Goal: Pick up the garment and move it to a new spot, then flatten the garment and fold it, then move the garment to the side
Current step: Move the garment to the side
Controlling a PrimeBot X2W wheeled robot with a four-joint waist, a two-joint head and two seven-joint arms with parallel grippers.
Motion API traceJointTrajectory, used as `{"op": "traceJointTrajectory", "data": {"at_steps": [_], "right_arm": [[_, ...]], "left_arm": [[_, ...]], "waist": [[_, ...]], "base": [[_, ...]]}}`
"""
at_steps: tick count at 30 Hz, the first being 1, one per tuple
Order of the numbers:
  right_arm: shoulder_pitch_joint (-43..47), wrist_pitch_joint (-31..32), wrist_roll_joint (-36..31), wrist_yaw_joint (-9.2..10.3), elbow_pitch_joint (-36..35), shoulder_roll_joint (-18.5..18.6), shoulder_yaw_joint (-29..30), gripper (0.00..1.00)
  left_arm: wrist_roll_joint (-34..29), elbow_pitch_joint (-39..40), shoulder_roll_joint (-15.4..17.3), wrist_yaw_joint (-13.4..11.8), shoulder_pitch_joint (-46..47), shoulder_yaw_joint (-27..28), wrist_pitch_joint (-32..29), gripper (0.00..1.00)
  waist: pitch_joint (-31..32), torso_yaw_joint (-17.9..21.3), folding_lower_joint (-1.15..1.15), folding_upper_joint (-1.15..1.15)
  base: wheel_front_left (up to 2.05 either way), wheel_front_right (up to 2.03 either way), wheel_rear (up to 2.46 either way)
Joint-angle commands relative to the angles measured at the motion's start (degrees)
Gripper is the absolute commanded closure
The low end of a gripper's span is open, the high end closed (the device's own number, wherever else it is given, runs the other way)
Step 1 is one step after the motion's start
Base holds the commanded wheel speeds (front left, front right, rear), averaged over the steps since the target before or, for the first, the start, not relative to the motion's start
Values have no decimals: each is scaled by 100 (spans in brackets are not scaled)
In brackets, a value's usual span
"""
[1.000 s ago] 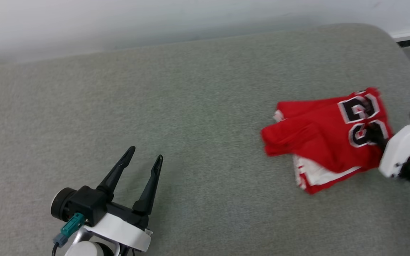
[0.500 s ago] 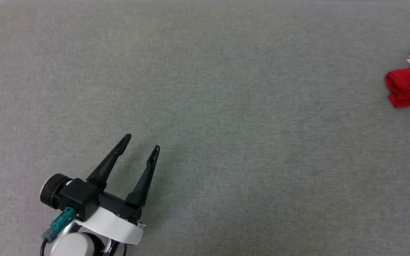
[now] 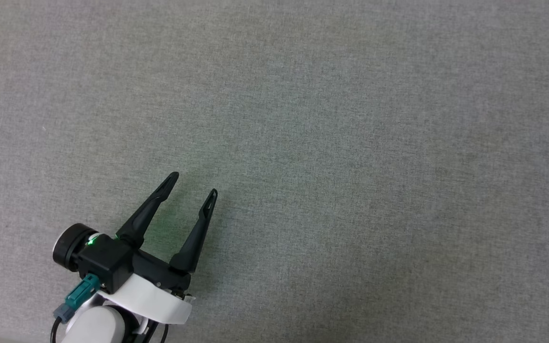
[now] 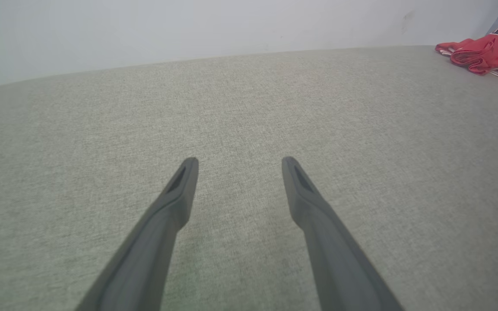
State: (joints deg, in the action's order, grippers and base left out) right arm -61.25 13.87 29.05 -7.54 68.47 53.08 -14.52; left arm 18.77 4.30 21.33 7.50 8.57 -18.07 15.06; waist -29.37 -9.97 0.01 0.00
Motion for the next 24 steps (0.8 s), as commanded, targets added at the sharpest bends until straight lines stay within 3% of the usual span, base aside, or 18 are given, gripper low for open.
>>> {"op": "traceJointTrajectory", "data": {"at_steps": [1,10,18,20,23,24], "right_arm": [[-151,-30,-19,12,43,74,20,100],[-373,-19,-460,12,467,143,348,100],[-20,-33,-827,12,546,379,961,98],[53,-86,-974,12,542,413,1098,75],[121,-126,-1192,12,538,397,1292,58],[131,-169,-1258,12,539,392,1359,45]], "left_arm": [[14,8,1,-1,72,7,10,0],[-4,-24,6,-1,144,-49,10,0],[23,-73,55,-1,240,-99,10,0],[25,-79,51,-1,254,-109,10,0],[29,-105,60,-1,277,-123,10,0],[34,-108,58,-1,294,-134,10,0]], "waist": [[-44,-31,-1,0],[-242,-34,-1,0],[-380,-51,-1,0],[-401,-54,-1,0],[-422,-43,-1,0],[-432,-39,-1,0]], "base": [[0,0,0],[0,0,0],[0,0,0],[0,0,0],[0,0,0],[0,0,0]]}}
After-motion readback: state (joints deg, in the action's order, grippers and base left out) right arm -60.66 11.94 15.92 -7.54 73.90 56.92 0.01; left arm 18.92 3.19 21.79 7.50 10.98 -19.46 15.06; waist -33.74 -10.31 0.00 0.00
